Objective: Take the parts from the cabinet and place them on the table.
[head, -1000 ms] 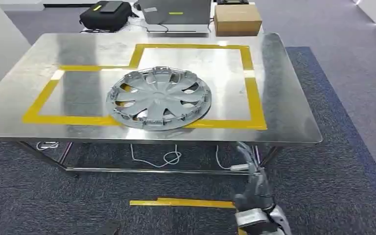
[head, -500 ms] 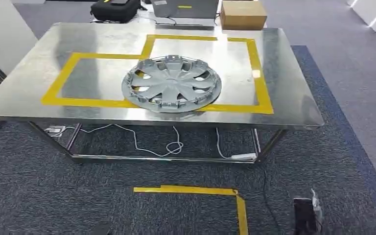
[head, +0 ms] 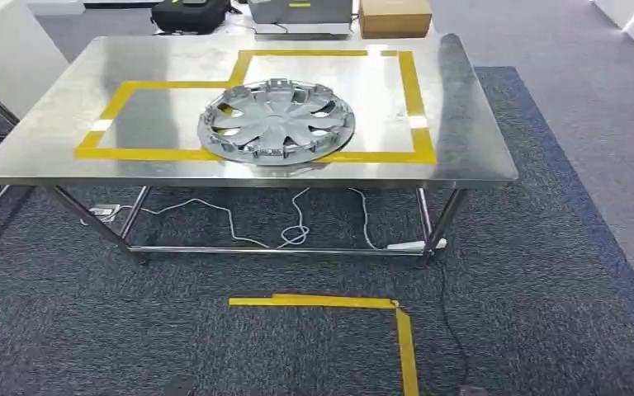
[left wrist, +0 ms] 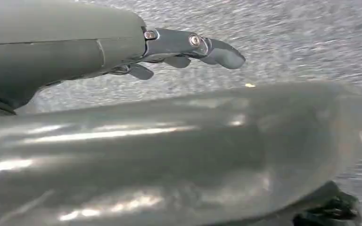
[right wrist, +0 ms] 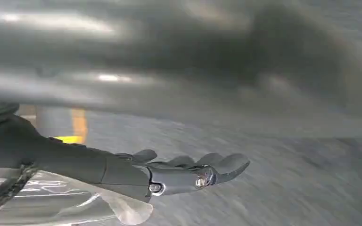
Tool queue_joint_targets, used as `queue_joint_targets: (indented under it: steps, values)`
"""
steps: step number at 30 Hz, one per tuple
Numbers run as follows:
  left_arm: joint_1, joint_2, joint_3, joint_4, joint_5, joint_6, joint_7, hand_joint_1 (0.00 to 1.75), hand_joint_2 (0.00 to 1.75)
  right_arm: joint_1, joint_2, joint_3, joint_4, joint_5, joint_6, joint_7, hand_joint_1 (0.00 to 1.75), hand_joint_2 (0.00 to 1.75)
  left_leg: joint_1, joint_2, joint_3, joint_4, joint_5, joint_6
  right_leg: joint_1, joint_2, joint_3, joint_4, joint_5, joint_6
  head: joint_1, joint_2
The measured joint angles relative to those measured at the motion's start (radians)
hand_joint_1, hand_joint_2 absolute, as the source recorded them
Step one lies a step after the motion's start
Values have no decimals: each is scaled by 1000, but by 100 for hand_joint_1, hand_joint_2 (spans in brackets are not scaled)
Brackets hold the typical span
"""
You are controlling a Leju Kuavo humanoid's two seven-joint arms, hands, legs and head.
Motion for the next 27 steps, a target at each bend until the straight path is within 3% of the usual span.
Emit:
queue_joint_targets:
  steps: [1,2,3,5,7,8,9,10,11,12,13,14,16,17,18,19,22,23,25,27]
  values:
    - [0,0,0,0,-4,0,2,0,0,0,5,1,7,10,17,11,0,0,-2,-1,60,-86,22,9,2,1,-16,8,6,1,0,0]
    - [-2,0,0,0,-7,0,3,0,0,-2,12,2,12,15,25,16,0,0,-6,-3,124,-182,10,21,0,1,-26,15,12,1,0,0]
    - [-4,0,0,0,-8,0,3,0,0,-3,17,2,16,19,30,16,0,0,-8,-3,163,-250,-13,30,7,3,-35,23,17,7,0,0]
    - [-7,-2,0,0,-9,0,3,0,0,-7,20,2,24,21,34,16,0,0,-12,-3,158,-270,-16,28,2,-1,-45,22,37,18,0,0]
    - [-3,-3,0,1,-9,0,5,0,0,-6,21,2,31,22,35,17,0,0,-7,0,141,-278,8,37,6,0,-51,19,54,31,2,0]
    - [-5,-4,0,1,-10,-1,5,0,0,-7,21,2,34,22,36,19,0,0,-3,6,128,-280,20,43,1,6,-62,33,16,36,-5,0]
    - [-6,-5,0,1,-14,-2,6,0,0,-8,21,2,35,25,46,26,0,0,-1,5,112,-280,31,49,0,9,-77,72,-47,41,2,0]
    - [-6,-5,-2,1,-23,-7,7,0,0,-9,21,2,37,31,68,36,0,0,-2,5,96,-280,44,50,-4,10,-100,138,-115,45,8,0]
    - [-6,-6,-5,1,-31,-11,8,0,0,-9,20,3,38,34,87,36,0,0,-2,6,81,-279,57,51,-5,10,-114,207,-162,50,8,0]
    - [-6,-6,-10,1,-39,-13,8,0,0,-10,20,3,38,27,107,34,0,0,-2,7,60,-277,74,50,-6,11,-127,289,-190,53,10,0]
    - [-6,-6,-14,1,-42,-13,8,0,0,-10,20,3,38,26,113,32,0,0,-2,8,41,-276,88,48,-7,11,-126,328,-178,56,9,0]
    - [-7,-6,-17,1,-47,-13,8,0,0,-10,20,3,39,27,117,32,0,0,-2,10,23,-274,101,47,-8,11,-107,330,-140,57,10,0]
    - [-7,-6,-19,1,-49,-13,8,0,0,-10,20,3,39,31,129,34,0,0,-2,11,-14,-265,124,41,-9,11,-22,239,-52,56,10,0]
    - [-9,-6,-21,1,-50,-13,8,0,0,-13,19,3,39,32,136,36,0,0,-1,10,-26,-258,135,37,-10,11,56,136,-48,55,10,0]
    - [-10,-6,-23,1,-51,-13,8,0,0,-16,18,3,39,35,145,37,0,0,-7,8,-35,-250,142,32,-9,13,140,24,-84,52,11,0]
    - [-10,-7,-24,1,-53,-13,7,0,0,-18,17,3,39,36,150,37,0,0,-8,9,-39,-246,150,26,-7,16,184,-55,-116,42,10,0]
    - [-10,-5,-25,1,-56,-9,1,0,0,-15,17,3,41,31,167,48,0,0,-5,9,-46,-253,187,12,-3,13,144,-36,-97,21,15,0]
    - [-7,-5,-25,1,-56,-7,-2,0,0,-15,17,3,44,31,169,49,0,0,-1,5,-51,-248,173,6,-9,7,133,-35,-84,12,16,0]
    - [-3,-4,-25,2,-56,-6,-5,0,0,-13,16,4,44,48,169,48,0,0,2,4,-70,-160,30,-6,-7,5,104,-34,-57,-2,8,0]
    - [-4,-2,-24,2,-49,-4,-5,0,0,-12,14,11,44,68,173,42,0,0,3,4,-90,0,-76,-11,-4,4,69,-31,-30,-3,8,0]
